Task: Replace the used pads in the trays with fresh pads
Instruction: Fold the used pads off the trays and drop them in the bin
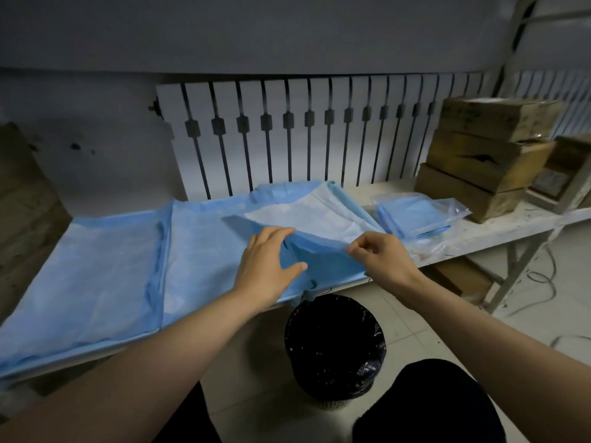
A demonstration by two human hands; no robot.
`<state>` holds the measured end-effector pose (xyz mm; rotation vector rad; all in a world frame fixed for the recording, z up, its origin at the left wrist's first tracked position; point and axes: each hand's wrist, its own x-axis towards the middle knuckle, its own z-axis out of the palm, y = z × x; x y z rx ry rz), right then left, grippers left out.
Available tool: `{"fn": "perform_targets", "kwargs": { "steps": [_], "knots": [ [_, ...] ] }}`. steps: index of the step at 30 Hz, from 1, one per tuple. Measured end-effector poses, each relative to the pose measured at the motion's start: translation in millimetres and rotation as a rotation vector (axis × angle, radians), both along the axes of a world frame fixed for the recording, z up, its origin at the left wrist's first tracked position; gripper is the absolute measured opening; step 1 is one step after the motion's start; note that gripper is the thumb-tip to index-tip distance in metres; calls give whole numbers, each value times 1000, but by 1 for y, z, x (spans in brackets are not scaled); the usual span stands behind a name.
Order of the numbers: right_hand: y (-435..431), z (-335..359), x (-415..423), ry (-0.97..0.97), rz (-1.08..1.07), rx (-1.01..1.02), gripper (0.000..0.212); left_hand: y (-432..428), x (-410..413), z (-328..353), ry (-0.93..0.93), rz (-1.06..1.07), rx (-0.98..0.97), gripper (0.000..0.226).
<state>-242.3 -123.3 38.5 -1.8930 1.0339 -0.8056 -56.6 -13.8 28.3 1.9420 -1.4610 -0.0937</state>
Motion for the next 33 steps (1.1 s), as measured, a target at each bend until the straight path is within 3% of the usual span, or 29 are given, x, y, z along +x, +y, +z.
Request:
{"fn": "perform_targets", "kwargs": {
  "steps": [5,15,20,24,26,28,31,33],
  "knots": [
    [2,13,-10,-44,-2,44,12,-15,-1,5,-27,-19,-91,63],
    [5,32,-7,-63,28,-17,17,-41,14,1,-187,-15,21,62],
    [6,43,-2,-202,79,85,19,-55,34,3,-247,26,66,80],
    [2,50,1,-274,38,35,21,-60,48,7,-327,8,156,92],
    [0,53,3,-307,1,-5,20,-63,54,7,-353,-1,210,82],
    [-4,56,4,-347,-46,-33,20,-65,62,5,-356,7,229,58],
    [-8,61,5,-353,-96,-63,19,-63,76,-2,-284,24,264,22],
    [-10,62,3,-319,-77,-71,18,-58,83,-5,-232,34,288,10]
  ]
}}
